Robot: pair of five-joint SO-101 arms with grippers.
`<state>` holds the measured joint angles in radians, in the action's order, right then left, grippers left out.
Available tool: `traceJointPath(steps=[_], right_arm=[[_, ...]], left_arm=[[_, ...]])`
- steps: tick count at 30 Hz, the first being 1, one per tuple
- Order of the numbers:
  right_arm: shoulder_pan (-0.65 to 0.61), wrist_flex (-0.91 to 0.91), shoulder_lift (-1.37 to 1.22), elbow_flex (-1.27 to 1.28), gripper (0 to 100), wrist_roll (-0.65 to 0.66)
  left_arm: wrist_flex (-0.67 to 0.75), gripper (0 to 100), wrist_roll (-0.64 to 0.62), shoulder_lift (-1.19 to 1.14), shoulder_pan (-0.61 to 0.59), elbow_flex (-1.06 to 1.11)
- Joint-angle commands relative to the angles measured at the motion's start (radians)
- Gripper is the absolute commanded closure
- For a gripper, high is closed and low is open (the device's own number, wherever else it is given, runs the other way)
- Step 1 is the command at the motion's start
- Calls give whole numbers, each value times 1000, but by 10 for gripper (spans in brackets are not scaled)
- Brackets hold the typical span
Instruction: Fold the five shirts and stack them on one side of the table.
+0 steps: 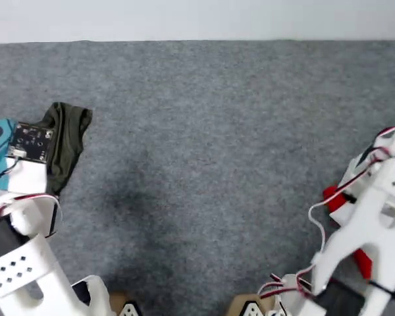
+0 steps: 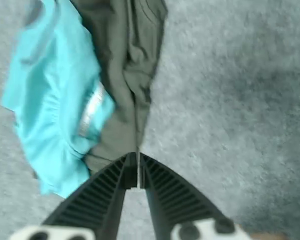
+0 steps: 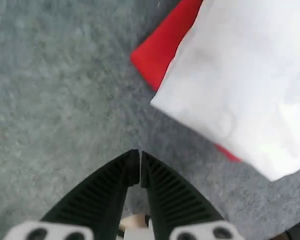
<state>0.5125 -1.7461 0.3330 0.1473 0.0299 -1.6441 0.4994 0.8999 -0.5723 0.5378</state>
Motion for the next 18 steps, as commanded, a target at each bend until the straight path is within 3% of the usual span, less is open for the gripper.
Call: traceJointPath(steps=[1, 11, 18], right_arm=[[15, -28, 114, 81, 990, -9], [139, -27, 317, 252, 990, -2], [137, -28, 410, 330, 990, -2]], left_arm=[[38, 978, 17, -20, -26, -53], [69, 968, 25, -486, -255, -329], [77, 811, 144, -758, -324, -565]])
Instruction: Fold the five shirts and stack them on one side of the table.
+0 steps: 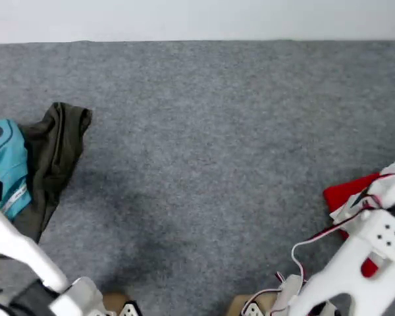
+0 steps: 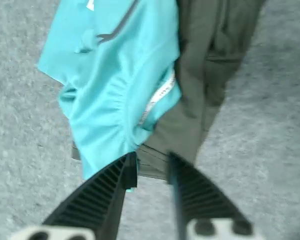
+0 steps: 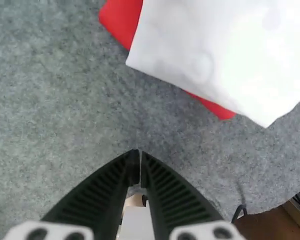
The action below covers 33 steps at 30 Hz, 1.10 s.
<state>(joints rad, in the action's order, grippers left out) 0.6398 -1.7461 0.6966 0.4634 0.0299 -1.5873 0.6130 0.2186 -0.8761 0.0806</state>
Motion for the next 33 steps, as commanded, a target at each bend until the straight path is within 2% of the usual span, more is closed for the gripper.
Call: traceJointPath(steps=[1, 10, 17, 20, 24, 29, 33], right_arm=[[10, -28, 59, 29, 990, -2], [10, -33, 165, 95, 990, -2], [10, -38, 216, 95, 990, -2], [10, -38, 245, 95, 990, -2], [8, -38, 278, 95, 990, -2], [8, -38, 286, 95, 990, -2], [8, -38, 286, 95, 990, -2]], left_arm=[[20, 799, 40, -117, -21, -140], [161, 742, 68, -465, -11, -447], [169, 746, 69, -741, 17, -671], [133, 809, 68, -841, 25, -740], [29, 994, 77, -930, 64, -822], [-164, 999, 112, -948, 126, -957], [-166, 999, 44, -911, 164, -1115]])
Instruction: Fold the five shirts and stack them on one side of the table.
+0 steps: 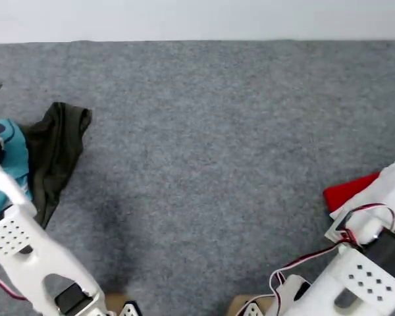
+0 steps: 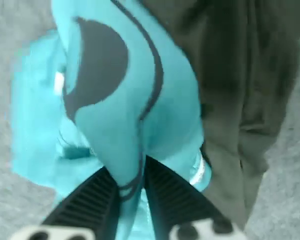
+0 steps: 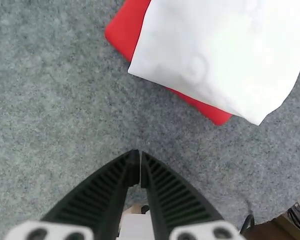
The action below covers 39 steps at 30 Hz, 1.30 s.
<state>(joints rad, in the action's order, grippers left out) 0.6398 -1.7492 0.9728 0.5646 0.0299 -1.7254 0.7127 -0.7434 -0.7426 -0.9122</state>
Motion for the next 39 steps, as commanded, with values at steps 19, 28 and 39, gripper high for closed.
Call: traceJointPath(steps=[19, 28, 39], right_arm=[[8, -35, 8, -5, 990, 0], [-4, -28, 1, -5, 990, 14], [-358, 22, -1, -5, 990, 75]], left_arm=[[-8, 998, -603, 365, 806, -239], [-29, 998, -615, 359, 1039, -122], [91, 889, -483, 358, 660, 510]])
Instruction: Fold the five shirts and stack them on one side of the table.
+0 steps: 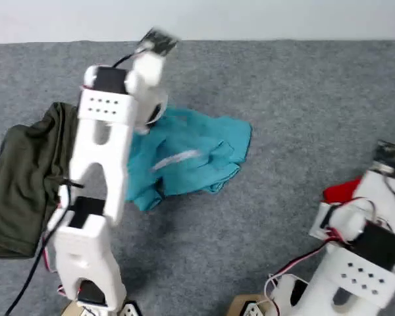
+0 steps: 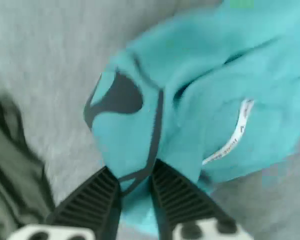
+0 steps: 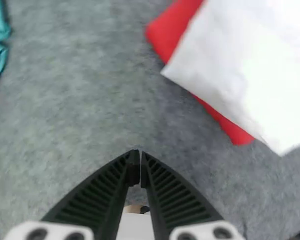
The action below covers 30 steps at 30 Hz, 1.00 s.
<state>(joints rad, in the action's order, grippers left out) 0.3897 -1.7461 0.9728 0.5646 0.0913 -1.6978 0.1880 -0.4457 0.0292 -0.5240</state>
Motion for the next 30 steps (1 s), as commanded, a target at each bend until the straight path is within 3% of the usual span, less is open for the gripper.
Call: traceJointPath(steps=[1, 9, 13, 17, 23, 30], right_arm=[[-150, 47, -1, -5, 990, 14], [-429, 246, -82, 91, 951, 11], [-473, 266, -226, 15, 884, 11], [-493, 266, -384, -147, 888, 14], [-489, 242, -593, -319, 888, 14], [-475, 131, -619, -333, 887, 14]], left_arm=[[89, 869, 55, 60, -152, 159], [144, 829, 204, 68, -347, 226], [107, 825, 221, 72, -385, 191], [18, 826, 224, 72, -384, 58], [-55, 826, 221, 72, -230, -156], [-48, 826, 153, 60, 80, -170]])
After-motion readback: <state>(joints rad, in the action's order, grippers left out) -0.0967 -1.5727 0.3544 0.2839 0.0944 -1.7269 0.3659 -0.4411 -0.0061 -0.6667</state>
